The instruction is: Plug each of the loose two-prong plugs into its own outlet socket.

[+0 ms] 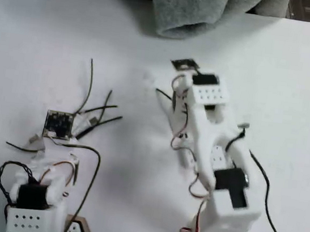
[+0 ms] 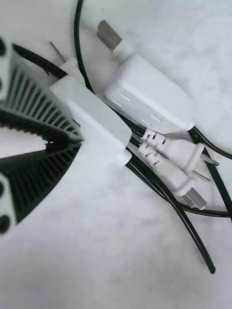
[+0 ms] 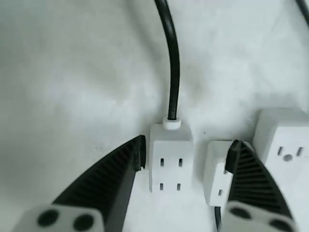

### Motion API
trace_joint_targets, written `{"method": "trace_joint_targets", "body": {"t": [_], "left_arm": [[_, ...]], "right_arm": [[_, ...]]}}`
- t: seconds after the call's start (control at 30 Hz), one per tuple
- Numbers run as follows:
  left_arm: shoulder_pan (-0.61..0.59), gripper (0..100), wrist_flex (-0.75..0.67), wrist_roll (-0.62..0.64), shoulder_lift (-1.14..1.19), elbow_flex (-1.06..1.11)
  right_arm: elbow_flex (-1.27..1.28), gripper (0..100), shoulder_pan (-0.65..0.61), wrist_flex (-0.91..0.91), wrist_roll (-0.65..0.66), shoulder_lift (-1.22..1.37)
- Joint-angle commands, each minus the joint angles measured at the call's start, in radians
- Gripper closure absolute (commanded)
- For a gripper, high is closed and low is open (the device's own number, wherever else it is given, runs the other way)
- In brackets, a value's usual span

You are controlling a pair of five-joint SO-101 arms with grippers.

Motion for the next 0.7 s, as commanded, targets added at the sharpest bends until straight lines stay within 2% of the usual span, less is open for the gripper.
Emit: {"method": "trace_joint_targets", "body": {"t": [0.0, 0.53, 0.67], "left_arm": [[0.004, 98, -0.017, 0.0, 0.004, -0.002], [0.004, 98, -0.017, 0.0, 0.004, -0.002], [0.004, 98, -0.017, 0.0, 0.004, -0.002]], "right_arm": [[0.175, 72.4, -0.004, -0.188, 0.011, -0.094], [0.163, 72.9, 0.002, -0.231, -0.025, 0.084], [0.127, 82.2, -0.005, -0.225, -0.038, 0.082]]}}
